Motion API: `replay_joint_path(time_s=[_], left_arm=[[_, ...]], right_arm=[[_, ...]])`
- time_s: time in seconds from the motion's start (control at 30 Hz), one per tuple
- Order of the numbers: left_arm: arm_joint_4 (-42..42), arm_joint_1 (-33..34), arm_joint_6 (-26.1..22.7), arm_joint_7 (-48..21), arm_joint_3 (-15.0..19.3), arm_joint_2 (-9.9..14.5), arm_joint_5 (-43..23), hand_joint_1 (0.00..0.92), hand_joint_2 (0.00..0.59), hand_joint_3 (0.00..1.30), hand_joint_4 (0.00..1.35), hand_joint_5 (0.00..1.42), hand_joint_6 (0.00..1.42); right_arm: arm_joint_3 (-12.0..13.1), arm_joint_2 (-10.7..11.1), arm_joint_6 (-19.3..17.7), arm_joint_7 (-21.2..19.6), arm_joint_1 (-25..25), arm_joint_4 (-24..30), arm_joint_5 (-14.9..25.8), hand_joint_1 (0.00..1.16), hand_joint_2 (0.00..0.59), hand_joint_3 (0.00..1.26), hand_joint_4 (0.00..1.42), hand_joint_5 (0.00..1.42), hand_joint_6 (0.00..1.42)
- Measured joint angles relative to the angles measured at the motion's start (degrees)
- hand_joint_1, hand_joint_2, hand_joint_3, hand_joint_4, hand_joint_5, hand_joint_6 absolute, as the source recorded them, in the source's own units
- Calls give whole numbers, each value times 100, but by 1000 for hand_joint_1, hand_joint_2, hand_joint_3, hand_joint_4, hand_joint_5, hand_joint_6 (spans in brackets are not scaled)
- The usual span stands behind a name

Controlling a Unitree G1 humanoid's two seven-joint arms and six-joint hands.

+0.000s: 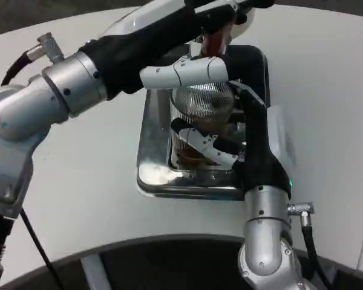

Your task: Grasp the cup under the faucet to collect the drink, then remove the cup.

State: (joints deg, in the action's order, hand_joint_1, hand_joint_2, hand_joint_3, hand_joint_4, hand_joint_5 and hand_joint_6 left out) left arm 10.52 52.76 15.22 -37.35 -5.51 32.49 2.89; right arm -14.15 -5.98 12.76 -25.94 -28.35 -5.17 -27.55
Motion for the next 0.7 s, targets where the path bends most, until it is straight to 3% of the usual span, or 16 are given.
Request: replay_joint_path(time_s=[0.3, 0.7], left_arm=[[-154, -82, -1, 7, 75, 0, -8, 0, 92, 96, 7, 98, 229], [-543, -354, 4, 89, 622, 13, -250, 0, 90, 114, 44, 129, 255]], right_arm=[[46, -22, -3, -68, 203, 240, -54, 799, 250, 449, 590, 731, 1005], [188, -7, -55, -92, 374, 586, -170, 800, 250, 510, 645, 791, 1072]])
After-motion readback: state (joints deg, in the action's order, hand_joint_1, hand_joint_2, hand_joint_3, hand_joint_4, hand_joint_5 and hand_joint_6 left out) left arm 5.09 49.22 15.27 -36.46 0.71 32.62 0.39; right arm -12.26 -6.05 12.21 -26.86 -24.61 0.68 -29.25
